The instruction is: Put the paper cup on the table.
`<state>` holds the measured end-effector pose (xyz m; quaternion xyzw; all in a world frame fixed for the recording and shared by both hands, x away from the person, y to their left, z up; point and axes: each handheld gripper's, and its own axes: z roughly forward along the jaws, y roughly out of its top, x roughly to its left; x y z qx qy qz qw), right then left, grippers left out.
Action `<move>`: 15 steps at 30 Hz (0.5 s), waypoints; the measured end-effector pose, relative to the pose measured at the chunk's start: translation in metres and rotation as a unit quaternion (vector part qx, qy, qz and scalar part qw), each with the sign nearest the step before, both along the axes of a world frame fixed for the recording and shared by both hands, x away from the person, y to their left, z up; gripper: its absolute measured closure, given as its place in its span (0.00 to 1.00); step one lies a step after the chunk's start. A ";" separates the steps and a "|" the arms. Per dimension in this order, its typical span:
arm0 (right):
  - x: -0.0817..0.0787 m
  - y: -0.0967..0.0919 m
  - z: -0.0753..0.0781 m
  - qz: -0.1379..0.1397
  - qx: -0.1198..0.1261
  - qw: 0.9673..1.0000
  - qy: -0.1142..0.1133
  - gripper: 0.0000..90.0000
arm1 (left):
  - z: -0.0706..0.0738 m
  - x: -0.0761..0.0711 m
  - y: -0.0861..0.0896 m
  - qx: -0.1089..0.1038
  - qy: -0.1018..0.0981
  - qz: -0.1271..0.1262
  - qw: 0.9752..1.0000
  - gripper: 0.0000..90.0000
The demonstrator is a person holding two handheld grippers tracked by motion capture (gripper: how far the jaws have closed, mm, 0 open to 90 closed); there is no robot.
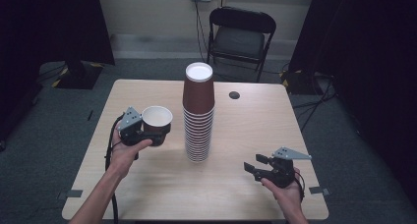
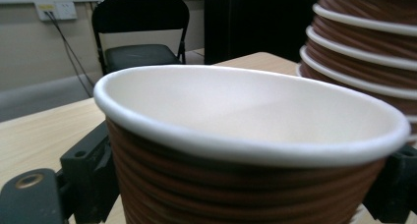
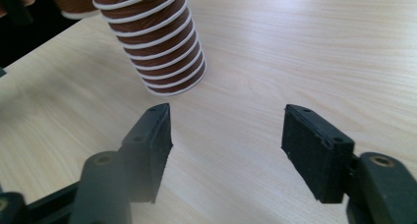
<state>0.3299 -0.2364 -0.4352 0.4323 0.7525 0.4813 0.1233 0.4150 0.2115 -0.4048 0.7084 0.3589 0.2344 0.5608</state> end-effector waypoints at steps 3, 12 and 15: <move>-0.001 -0.001 -0.001 0.005 0.001 1.000 -0.002 0.41 | 0.000 0.010 0.005 -0.009 0.002 0.019 1.000 0.10; -0.001 0.003 -0.001 0.011 -0.003 1.000 -0.003 0.42 | -0.012 0.032 0.009 -0.008 0.012 0.056 0.998 0.10; 0.000 0.005 -0.001 0.014 -0.004 1.000 -0.003 0.42 | -0.017 0.039 0.008 0.003 0.010 0.060 0.998 0.10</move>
